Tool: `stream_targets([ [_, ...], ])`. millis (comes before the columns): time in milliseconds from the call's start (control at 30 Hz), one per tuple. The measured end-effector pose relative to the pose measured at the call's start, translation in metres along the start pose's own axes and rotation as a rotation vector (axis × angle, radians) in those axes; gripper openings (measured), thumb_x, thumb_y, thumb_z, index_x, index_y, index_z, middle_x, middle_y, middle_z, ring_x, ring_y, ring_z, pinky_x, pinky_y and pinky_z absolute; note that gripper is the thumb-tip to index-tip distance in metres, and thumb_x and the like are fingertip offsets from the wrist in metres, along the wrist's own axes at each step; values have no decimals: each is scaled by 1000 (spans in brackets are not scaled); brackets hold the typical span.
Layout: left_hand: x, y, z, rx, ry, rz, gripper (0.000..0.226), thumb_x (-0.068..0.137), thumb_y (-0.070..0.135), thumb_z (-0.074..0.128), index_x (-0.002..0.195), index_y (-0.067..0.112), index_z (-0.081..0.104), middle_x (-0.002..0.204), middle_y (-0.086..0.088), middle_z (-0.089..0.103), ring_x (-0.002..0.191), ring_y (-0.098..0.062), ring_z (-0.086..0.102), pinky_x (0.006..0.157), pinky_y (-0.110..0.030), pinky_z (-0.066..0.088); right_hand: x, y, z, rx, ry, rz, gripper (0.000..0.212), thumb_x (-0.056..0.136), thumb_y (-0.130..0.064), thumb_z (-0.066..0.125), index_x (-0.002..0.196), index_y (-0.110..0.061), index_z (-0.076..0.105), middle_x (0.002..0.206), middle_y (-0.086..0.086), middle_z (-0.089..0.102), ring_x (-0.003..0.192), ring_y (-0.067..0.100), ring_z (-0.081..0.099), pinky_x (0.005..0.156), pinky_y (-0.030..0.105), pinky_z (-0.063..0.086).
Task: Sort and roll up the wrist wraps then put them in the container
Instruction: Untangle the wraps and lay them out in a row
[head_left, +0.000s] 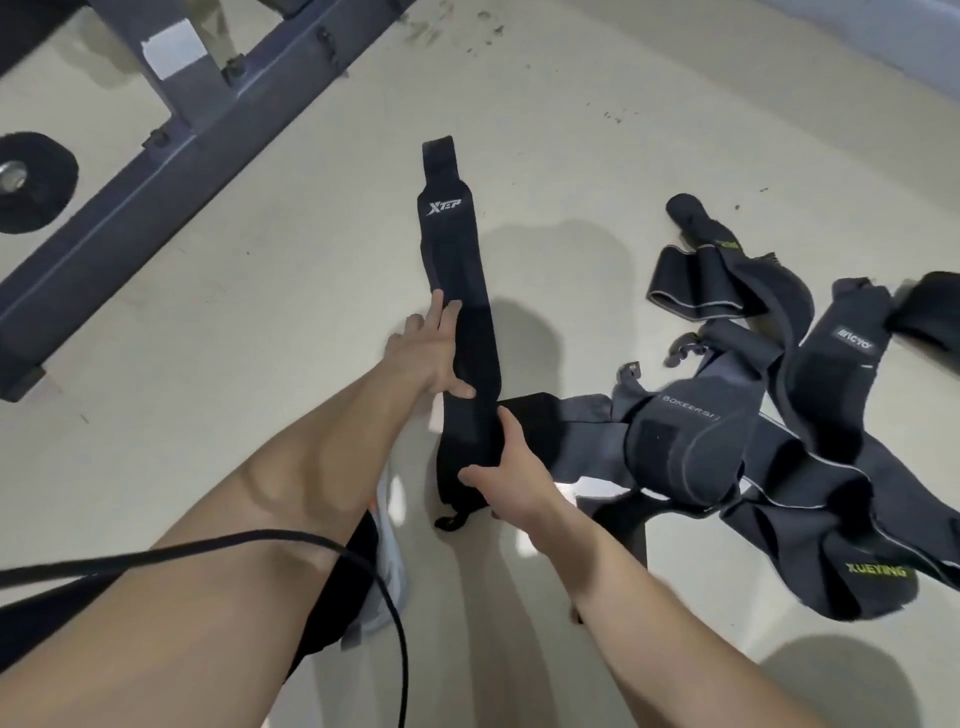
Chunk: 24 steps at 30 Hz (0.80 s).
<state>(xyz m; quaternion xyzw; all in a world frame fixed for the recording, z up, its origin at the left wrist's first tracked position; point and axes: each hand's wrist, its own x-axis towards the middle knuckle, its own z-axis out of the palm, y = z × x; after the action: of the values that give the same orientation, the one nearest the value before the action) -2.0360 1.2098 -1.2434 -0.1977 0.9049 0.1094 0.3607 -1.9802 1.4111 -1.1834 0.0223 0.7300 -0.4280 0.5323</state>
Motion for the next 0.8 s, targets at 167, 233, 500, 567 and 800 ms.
stream_targets([
  [167, 3, 4, 6, 186, 42, -42, 141, 73, 57, 84, 158, 28, -24, 168, -3, -25, 148, -35, 16, 108, -49, 38, -6, 13, 17, 105, 19, 46, 71, 92, 2, 51, 153, -33, 39, 122, 3, 61, 93, 19, 68, 77, 40, 64],
  [233, -2, 11, 3, 268, 49, -73, 139, 74, 54, 85, 160, 23, -20, 168, -9, -23, 150, -38, 12, 111, -53, 35, -7, 20, 24, 76, 8, 77, 71, 93, -1, 50, 154, -35, 37, 127, 3, 60, 96, 23, 69, 74, 40, 65],
  [500, -54, 78, 23, 53, 242, 432, 42, 91, 31, 61, 131, 22, 59, 138, -6, 51, 124, -30, 50, 95, -42, 48, -25, 43, -19, -337, 130, -8, 35, 86, -27, 49, 113, -38, 70, 104, -14, 71, 103, 22, 68, 85, 38, 58],
  [567, -67, 91, 35, -54, 130, 473, 50, 87, 60, 62, 121, 23, 61, 119, 2, 60, 107, -23, 57, 86, -40, 50, -31, 49, -46, -391, 342, -58, 21, 89, -23, 51, 98, -31, 67, 107, -8, 72, 103, 23, 66, 86, 36, 53],
  [800, -86, 116, 69, -311, -32, 307, 33, 88, 32, 74, 117, 19, 62, 106, 0, 68, 99, -23, 64, 79, -33, 49, -52, 81, -112, -625, 836, -185, 52, 84, -14, 70, 132, -9, 52, 131, 14, 45, 108, 36, 57, 82, 42, 53],
])
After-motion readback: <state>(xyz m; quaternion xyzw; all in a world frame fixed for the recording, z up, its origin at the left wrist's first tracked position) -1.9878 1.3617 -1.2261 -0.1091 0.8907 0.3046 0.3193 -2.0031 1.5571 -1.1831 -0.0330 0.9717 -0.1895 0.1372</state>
